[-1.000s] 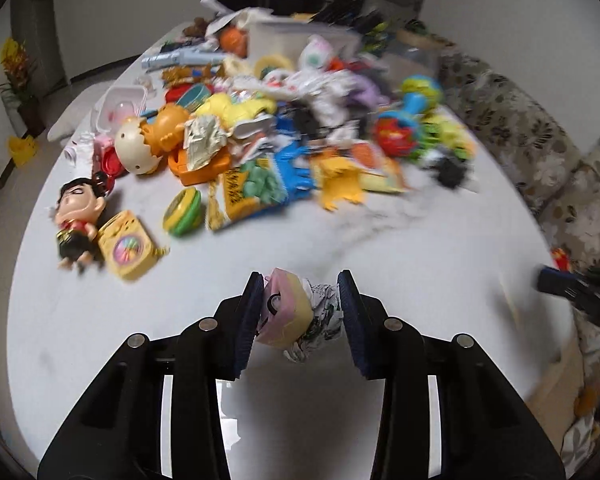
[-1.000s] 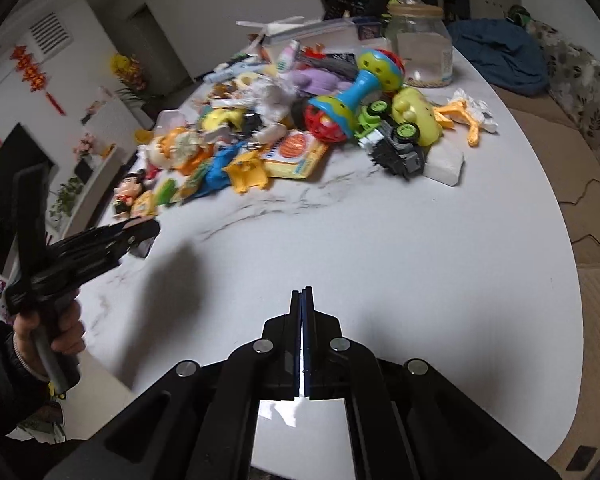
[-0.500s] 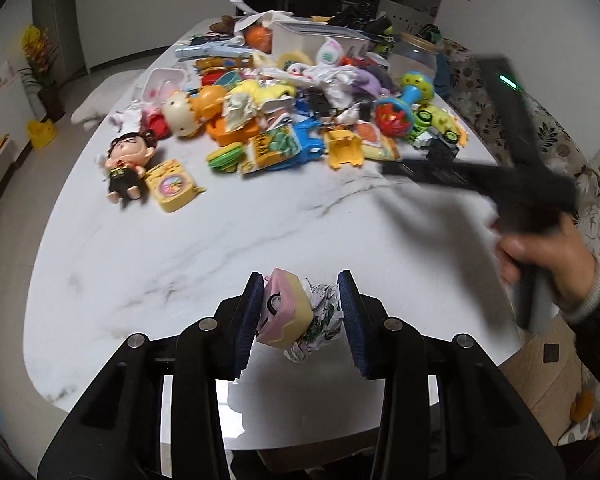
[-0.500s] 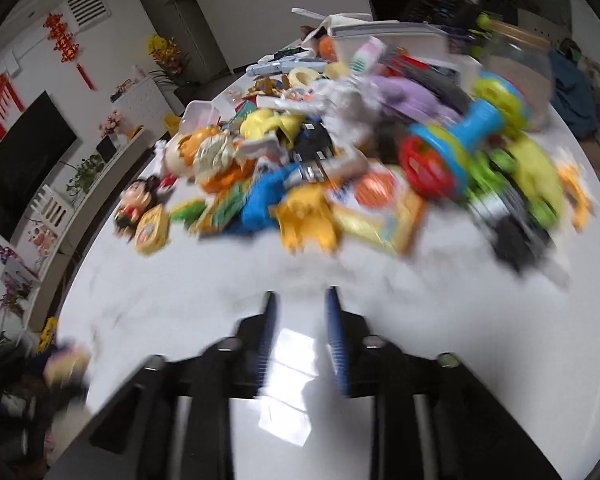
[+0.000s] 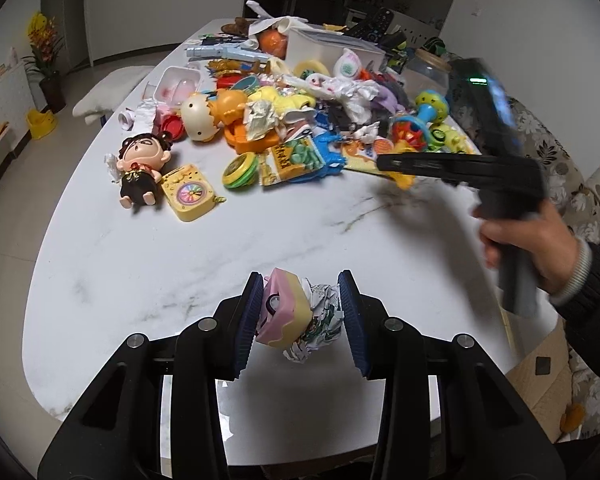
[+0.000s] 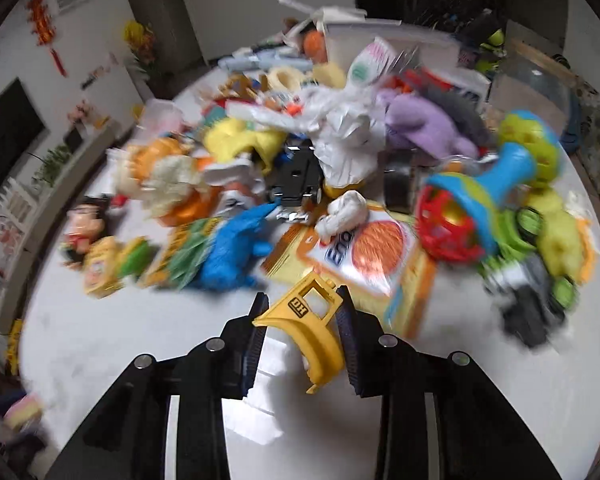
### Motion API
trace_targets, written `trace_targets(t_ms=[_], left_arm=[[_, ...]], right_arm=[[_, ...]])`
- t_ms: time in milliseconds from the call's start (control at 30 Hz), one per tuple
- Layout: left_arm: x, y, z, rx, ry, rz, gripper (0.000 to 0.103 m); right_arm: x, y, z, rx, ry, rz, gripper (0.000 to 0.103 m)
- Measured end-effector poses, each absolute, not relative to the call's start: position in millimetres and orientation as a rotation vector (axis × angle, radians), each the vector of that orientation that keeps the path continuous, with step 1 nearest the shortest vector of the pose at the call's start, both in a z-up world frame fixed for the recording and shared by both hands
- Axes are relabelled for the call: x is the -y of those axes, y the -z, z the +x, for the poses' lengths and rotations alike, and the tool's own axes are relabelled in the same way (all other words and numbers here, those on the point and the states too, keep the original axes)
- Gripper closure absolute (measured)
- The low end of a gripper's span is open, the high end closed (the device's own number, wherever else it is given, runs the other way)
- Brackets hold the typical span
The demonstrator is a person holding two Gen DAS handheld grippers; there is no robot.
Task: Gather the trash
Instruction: 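Drop the pink eraser from the left tool while the right tool drops the yellow toy piece, then grasp the red-blue rattle with the right tool while the left tool grasps the yellow-green ring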
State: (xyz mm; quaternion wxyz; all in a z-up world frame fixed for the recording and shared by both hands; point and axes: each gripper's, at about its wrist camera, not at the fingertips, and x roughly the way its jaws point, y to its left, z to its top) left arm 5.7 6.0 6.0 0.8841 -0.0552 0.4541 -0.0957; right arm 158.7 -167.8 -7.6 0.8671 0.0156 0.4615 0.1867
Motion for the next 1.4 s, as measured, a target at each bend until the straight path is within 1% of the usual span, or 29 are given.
trace_targets(t_ms=[133,267,400,500,533,567,600,633,667,733,800,933,1067,1200,1233,1400], left_arm=[[5.3,-21.2,-13.5,-0.93,0.244,-0.09,0.064],[29.6,-34.1,-52.7,-0.944,0.329,-0.032,0.064],[57.7,-22.7,-93.4,-1.007,0.404,0.066,0.064],[70.7,-4.2,-111.7,-1.073,0.452,0.093,0.063],[75.7,3.9,-117.0,-1.094,0.467,0.108,0.063],[80.7,13.4,-121.3,-1.111,0.484,0.133,0.055],[83.3,20.0,-123.2,-1.123,0.491,0.153,0.046],[86.4,32.2,-125.9,-1.138,0.485,0.186,0.042],[86.9,40.3,-126.8,-1.154,0.484,0.193,0.037],[84.6,58.7,-125.6,-1.202,0.482,0.19,0.037],[80.2,65.7,-123.3,-1.233,0.478,0.163,0.037],[60.8,57.1,-113.9,-1.207,0.438,0.112,0.037],[40.9,35.8,-94.7,-1.144,0.39,0.063,0.035],[22.9,12.0,-67.2,-1.062,0.321,0.011,0.028],[19.7,8.6,-61.4,-1.052,0.308,-0.001,0.028],[-4.3,-1.0,-41.1,-1.036,0.302,-0.04,0.028]], right_arm=[[195.8,-28.7,90.3,-0.94,-0.496,0.074,0.068],[215.8,-40.2,9.8,-1.002,-0.594,0.042,0.068],[224.1,-16.3,-56.1,-1.12,-0.661,-0.01,0.068],[227.7,17.7,-85.1,-1.22,-0.687,-0.025,0.067],[228.3,32.5,-90.4,-1.258,-0.689,-0.019,0.065],[227.9,45.8,-92.8,-1.291,-0.7,-0.015,0.054],[227.5,55.3,-93.8,-1.309,-0.698,-0.018,0.046],[227.0,68.2,-94.6,-1.323,-0.685,-0.031,0.039],[226.4,79.0,-94.3,-1.342,-0.685,-0.042,0.039],[227.5,89.0,-93.2,-1.366,-0.672,-0.053,0.041],[231.4,80.9,-90.9,-1.348,-0.675,-0.038,0.041],[238.7,38.8,-63.8,-1.212,-0.657,-0.039,0.041],[244.9,7.4,7.2,-1.072,-0.538,-0.057,0.04],[254.0,-10.0,100.8,-0.98,-0.403,0.123,0.038],[256.6,-13.8,130.0,-0.961,-0.373,0.206,0.038],[261.3,-17.0,237.3,-0.936,-0.203,0.372,0.037]])
